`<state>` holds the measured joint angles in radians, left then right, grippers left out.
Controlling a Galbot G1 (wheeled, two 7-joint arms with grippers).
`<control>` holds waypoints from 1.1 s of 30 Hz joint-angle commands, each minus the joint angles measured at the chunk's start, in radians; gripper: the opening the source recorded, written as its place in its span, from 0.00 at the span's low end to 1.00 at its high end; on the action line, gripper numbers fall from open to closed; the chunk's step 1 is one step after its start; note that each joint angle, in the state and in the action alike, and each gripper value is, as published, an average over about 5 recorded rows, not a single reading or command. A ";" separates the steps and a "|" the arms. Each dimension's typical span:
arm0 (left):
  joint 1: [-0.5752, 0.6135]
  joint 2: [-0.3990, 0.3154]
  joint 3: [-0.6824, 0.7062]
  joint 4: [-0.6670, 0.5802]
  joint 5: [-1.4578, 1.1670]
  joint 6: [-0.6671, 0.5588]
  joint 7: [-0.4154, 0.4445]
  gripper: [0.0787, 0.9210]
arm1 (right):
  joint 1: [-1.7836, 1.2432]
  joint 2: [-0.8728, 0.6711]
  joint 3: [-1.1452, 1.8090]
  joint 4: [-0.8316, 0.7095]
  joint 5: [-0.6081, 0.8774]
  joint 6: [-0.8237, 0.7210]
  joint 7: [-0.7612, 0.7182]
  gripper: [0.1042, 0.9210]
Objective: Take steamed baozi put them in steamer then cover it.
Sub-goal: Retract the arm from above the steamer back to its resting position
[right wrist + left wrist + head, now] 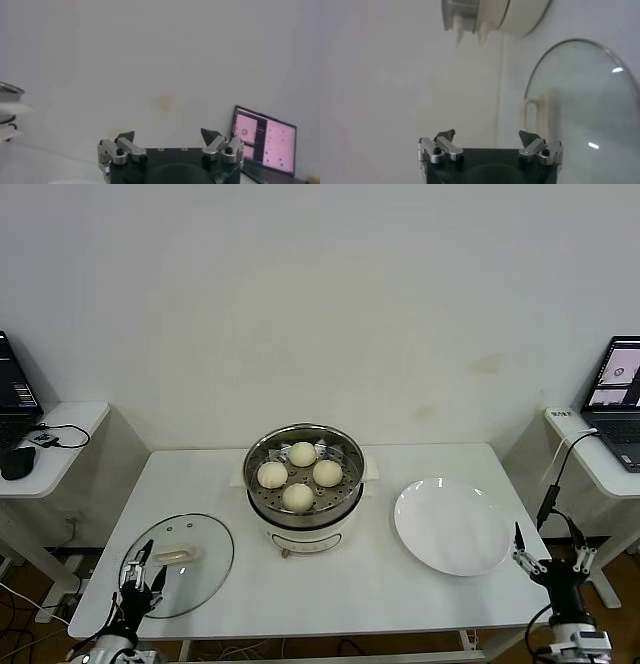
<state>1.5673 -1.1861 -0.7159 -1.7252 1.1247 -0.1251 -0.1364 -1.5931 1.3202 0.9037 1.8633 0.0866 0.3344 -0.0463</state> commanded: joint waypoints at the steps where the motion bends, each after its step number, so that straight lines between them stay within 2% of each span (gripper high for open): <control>1: -0.058 -0.006 0.034 0.056 0.046 0.005 0.022 0.88 | -0.034 0.020 0.028 -0.006 -0.010 0.019 -0.001 0.88; 21: -0.244 -0.005 0.064 0.193 0.006 0.025 0.045 0.88 | -0.065 0.046 0.009 -0.020 -0.062 0.032 -0.011 0.88; 33: -0.294 -0.017 0.071 0.269 0.002 0.030 0.035 0.88 | -0.063 0.054 -0.003 -0.043 -0.080 0.040 -0.014 0.88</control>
<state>1.3157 -1.2016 -0.6481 -1.5114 1.1250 -0.0962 -0.0984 -1.6533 1.3727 0.9016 1.8255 0.0138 0.3729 -0.0604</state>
